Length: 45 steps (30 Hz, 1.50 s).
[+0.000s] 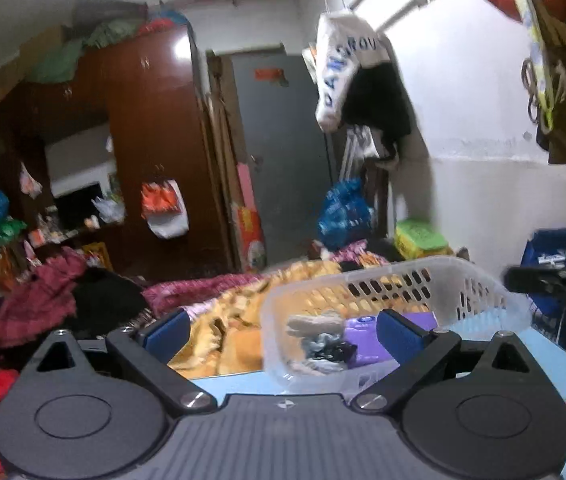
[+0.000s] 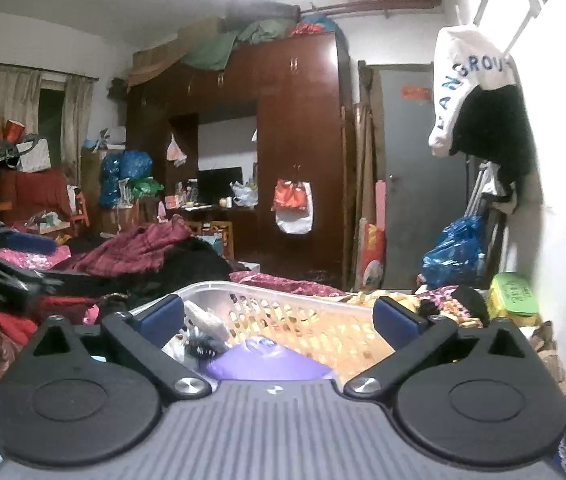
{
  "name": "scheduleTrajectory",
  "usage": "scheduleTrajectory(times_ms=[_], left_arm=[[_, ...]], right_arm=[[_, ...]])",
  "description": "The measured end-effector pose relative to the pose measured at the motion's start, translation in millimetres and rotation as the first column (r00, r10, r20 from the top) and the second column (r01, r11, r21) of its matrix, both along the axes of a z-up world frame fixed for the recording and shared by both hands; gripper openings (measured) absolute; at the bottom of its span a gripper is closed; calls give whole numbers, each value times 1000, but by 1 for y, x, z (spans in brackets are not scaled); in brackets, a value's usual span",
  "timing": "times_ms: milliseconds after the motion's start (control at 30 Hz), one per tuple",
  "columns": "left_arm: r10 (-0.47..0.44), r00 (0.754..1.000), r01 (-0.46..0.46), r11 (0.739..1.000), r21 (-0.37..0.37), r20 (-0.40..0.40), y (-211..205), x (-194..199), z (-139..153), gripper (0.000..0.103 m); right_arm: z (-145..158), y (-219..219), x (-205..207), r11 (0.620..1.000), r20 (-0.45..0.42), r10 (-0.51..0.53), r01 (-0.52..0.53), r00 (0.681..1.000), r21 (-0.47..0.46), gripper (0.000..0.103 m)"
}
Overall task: Organize objects
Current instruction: 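Withdraw both grippers from the basket toward the remaining items, then grasp the wrapped purple box with left gripper while right grasps the red bagged item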
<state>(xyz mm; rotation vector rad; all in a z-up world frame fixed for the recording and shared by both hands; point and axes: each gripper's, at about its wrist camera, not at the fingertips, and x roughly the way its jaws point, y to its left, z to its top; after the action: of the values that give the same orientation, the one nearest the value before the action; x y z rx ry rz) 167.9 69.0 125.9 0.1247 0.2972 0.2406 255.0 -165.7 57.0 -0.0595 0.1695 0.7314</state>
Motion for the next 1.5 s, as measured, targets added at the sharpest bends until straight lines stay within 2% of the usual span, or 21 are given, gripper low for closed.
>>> scheduleTrajectory(times_ms=[133,200,333,467,533,600,700,767,833,933,1033,1133,1200,1300,1367,1500], left_arm=[[-17,1000,18,1000,13,-7,-1,-33,7,101],[-20,1000,21,999,31,-24,-1,-43,8,101],[-5,998,9,997,76,-62,-1,-59,0,101],[1,995,5,998,58,-95,11,-74,-37,101],[2,993,3,999,39,-116,16,-74,-63,101],[-10,992,8,1000,-11,-129,22,-78,-88,100],[-40,994,27,992,-122,-105,30,-93,-116,100],[-48,995,34,987,-158,-86,31,-104,-135,100],[-27,995,13,990,-144,-96,27,-109,-148,100],[-24,995,11,990,-141,-94,22,-110,-158,100],[-64,993,48,987,-156,-95,18,-105,-167,100],[-39,995,25,989,-145,-95,19,-99,-176,100],[-24,996,11,988,-152,-84,21,-96,-181,98],[-19,998,8,985,-174,-57,24,-94,-183,93],[-31,998,21,983,-181,-51,24,-93,-184,83],[-40,998,31,988,-151,-56,19,-92,-187,79]], right_arm=[[-1,-19,-28,1000,41,-27,27,999,-4,103],[-2,-30,-38,999,58,-51,49,997,22,103],[-10,-45,-46,994,28,-92,90,995,58,103],[-41,-46,-46,986,-25,-164,164,986,13,103],[-61,-45,-41,987,-53,-163,163,985,-7,103],[-80,-42,-33,989,-107,-148,145,983,-30,103],[-104,-44,-24,990,-160,-143,138,977,-41,100],[-116,-49,-20,991,-205,-133,134,970,-10,98],[-124,-49,-11,993,-248,-119,120,961,-10,95],[-131,-48,-9,990,-247,-141,133,959,-49,91],[-137,-45,-10,992,-258,-120,108,959,-60,88],[-143,-43,-6,990,-255,-133,116,958,-81,83],[-148,-47,-12,991,-260,-127,111,957,-77,81],[-154,-50,-19,989,-240,-137,121,961,-83,70],[-155,-51,-22,989,-233,-143,127,962,-81,66],[-156,-51,-22,988,-223,-144,129,964,-82,62]])
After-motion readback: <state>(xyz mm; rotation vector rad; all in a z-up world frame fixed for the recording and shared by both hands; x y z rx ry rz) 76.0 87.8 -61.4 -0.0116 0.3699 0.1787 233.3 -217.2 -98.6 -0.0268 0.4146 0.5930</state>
